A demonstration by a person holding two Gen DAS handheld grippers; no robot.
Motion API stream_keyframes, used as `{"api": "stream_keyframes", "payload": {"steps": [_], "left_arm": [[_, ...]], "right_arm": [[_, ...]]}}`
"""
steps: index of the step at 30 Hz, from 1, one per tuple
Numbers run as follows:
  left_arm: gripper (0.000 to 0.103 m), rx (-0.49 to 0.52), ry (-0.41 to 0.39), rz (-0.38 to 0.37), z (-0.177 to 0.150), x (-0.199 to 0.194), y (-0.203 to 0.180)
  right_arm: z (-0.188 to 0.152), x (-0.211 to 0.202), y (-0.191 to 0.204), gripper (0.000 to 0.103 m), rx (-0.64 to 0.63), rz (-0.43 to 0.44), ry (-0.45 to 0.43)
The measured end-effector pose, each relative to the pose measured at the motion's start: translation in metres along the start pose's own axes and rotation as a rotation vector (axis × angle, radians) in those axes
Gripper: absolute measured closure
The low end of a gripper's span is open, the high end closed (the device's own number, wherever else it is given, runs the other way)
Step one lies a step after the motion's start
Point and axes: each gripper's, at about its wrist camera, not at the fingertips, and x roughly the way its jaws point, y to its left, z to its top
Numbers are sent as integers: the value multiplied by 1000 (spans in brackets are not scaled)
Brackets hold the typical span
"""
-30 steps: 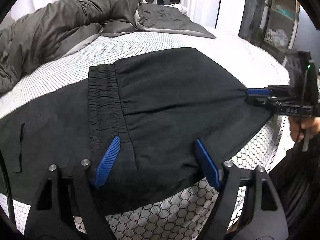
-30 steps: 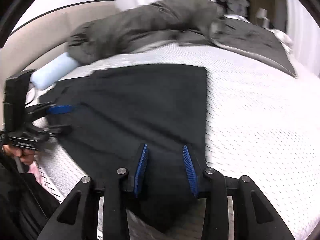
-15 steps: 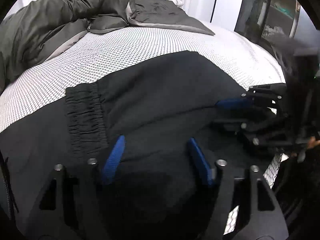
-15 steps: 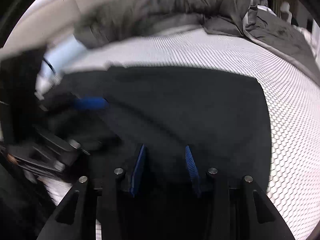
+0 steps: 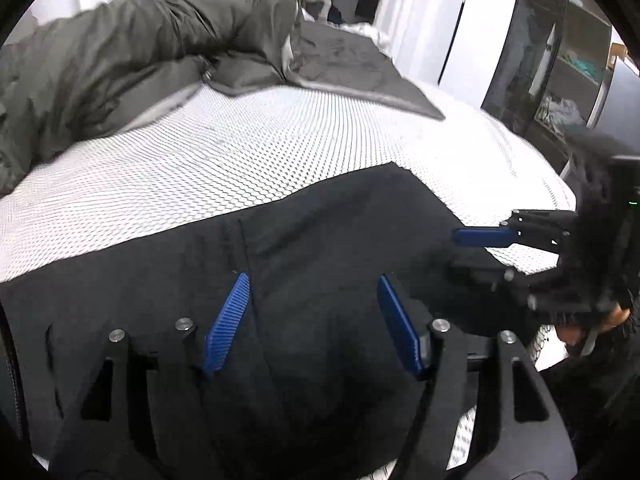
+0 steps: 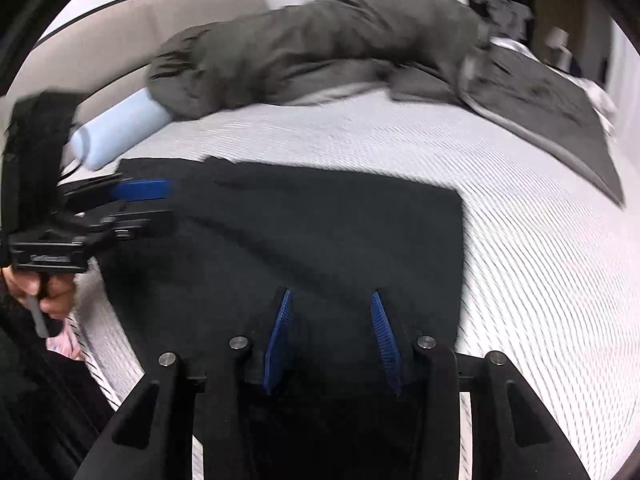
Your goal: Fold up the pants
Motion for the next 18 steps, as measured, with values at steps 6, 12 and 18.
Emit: {"api": "stream_keyframes", "payload": {"steps": [6, 12, 18], "left_arm": [[47, 69, 128, 64, -3, 49, 11], [47, 12, 111, 106, -12, 36, 31], [47, -14, 7, 63, 16, 2, 25]], "right_arm": [[13, 63, -4, 61, -73, -49, 173], [-10, 39, -64, 60, 32, -163, 144], [12, 13, -44, 60, 37, -48, 32]]}}
